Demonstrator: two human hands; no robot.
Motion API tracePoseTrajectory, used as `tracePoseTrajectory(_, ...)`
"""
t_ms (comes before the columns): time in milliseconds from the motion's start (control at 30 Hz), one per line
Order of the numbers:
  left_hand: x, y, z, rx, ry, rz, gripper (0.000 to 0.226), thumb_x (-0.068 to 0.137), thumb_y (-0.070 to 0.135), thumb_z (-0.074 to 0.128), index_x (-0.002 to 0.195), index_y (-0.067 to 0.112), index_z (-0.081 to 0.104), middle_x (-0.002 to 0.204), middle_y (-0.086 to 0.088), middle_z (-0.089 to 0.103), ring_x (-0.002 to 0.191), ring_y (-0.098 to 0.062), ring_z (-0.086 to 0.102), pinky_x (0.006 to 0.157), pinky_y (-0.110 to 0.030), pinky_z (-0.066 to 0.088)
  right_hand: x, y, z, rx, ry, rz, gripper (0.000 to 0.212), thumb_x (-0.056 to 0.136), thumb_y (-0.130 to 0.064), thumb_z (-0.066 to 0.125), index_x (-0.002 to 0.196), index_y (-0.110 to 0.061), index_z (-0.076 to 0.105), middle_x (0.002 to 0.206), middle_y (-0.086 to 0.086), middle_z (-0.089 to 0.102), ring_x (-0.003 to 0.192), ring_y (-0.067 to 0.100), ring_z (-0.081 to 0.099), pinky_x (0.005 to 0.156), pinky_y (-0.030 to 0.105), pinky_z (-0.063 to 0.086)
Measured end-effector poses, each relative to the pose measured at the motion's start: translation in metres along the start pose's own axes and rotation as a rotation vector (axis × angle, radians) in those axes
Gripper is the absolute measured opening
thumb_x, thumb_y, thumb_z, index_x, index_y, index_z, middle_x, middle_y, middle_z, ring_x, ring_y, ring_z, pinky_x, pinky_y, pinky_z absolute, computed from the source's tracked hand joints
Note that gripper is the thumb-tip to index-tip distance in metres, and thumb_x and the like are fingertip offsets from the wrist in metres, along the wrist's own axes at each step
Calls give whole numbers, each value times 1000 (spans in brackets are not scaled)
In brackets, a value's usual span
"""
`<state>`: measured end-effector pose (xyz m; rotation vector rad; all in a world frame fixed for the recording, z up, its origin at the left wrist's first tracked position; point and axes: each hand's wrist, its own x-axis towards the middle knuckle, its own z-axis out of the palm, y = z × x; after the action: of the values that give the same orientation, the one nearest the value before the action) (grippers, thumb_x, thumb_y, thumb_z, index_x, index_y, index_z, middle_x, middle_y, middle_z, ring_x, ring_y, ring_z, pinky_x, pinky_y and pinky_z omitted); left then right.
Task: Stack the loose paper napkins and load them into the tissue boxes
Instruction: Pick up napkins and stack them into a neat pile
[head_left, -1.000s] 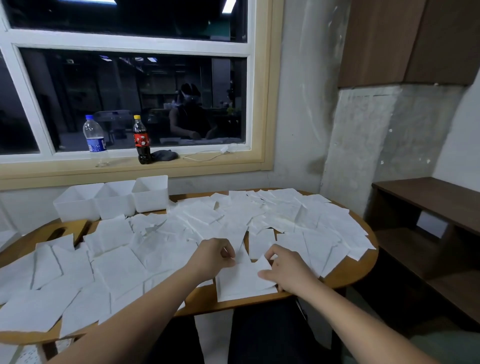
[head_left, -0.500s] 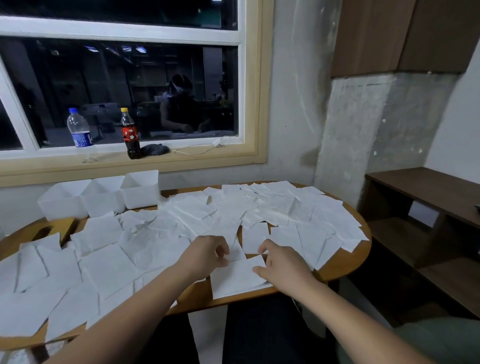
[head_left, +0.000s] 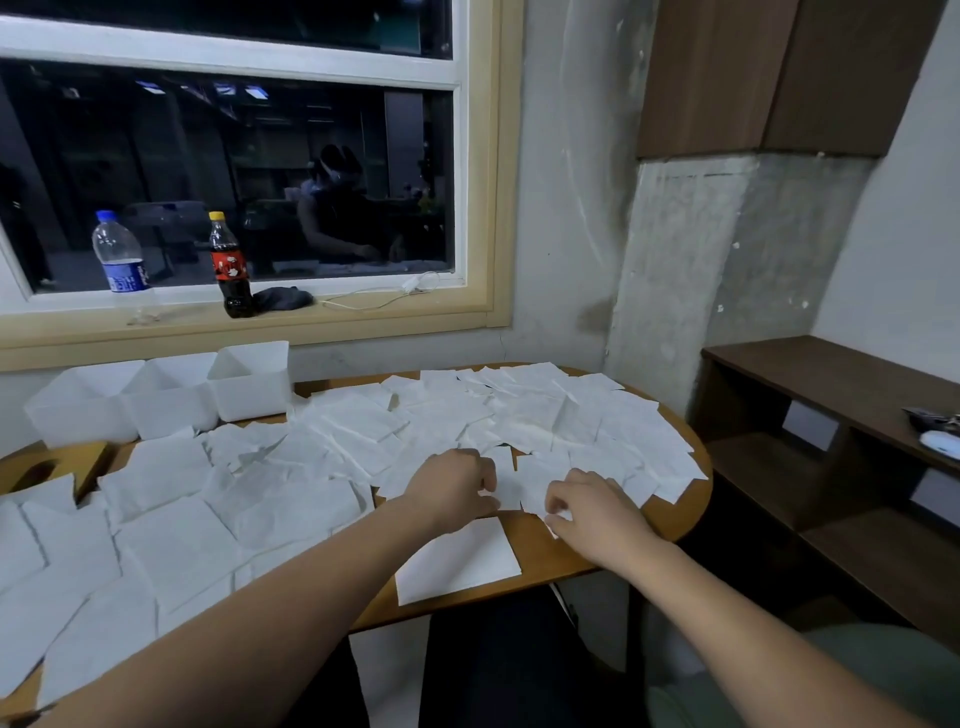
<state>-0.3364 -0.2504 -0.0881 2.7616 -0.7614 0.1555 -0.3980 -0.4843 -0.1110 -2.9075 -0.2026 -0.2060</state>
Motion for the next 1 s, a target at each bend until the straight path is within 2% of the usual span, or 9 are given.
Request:
tracePoseTrajectory(100,10,4,4,65,-25,17,31,101,42,73,125,22,73,119,-1,71,104,-20,65,92,-28,52,4,-2,3,-1,40,7,12,103,-41,57,101,-35,67,106,-9,59,103,18,57,98,35,47)
tracePoseTrajectory(300,19,13,7,229,-50,25,24,104,33,66,119,17,76,105,-6,74,94,-22,66,96,-32,46,8,-10,1,-11,77,39,17,105,-37,54,99,-30,68,102,-5,61,97,20,59,97,37,48)
tracePoseTrajectory(467,20,13,2,124,-76,-60,22,103,29,65,114,19,81,103,-3,76,93,-22,69,82,-31,58,16,-10,-5,242,24,111,15,93,-26,65,80,-31,69,88,-12,71,87,8,66,82,36,60)
tracePoseTrajectory(533,21,13,-3,64,-79,-84,21,103,26,66,115,18,81,101,0,74,92,-20,67,68,-25,51,17,-8,-8,283,38,126,16,93,-26,66,79,-32,68,85,-13,72,85,7,67,81,36,62)
tracePoseTrajectory(600,22,11,-7,13,-59,-105,21,102,24,68,117,17,81,99,1,71,90,-19,65,65,-20,44,18,-7,-11,299,73,123,17,96,-24,65,81,-32,66,87,-13,71,86,8,67,80,32,61)
tracePoseTrajectory(767,18,5,-19,-52,-29,-87,17,101,25,72,115,19,80,106,-2,77,93,-21,70,80,-30,62,17,-3,-27,382,204,140,13,103,-22,63,90,-25,63,85,-9,69,81,11,66,77,33,60)
tracePoseTrajectory(867,16,4,-20,-236,13,-64,38,96,40,80,130,28,70,121,5,73,98,-15,69,84,-29,62,16,-8,-43,474,225,106,12,104,-22,63,93,-23,63,86,-7,69,82,13,67,76,30,57)
tracePoseTrajectory(933,15,7,-22,-378,20,-19,64,88,51,85,143,35,58,136,11,63,112,-12,66,90,-28,59,13,-14,-54,545,210,68,11,104,-22,62,93,-23,64,84,-6,70,80,14,66,72,26,53)
tracePoseTrajectory(1000,13,12,-27,-501,2,-8,77,85,55,87,150,39,49,148,16,54,127,-8,57,98,-27,54,12,-19,-63,620,190,33,11,104,-24,63,93,-23,65,84,-1,70,79,18,64,72,28,51)
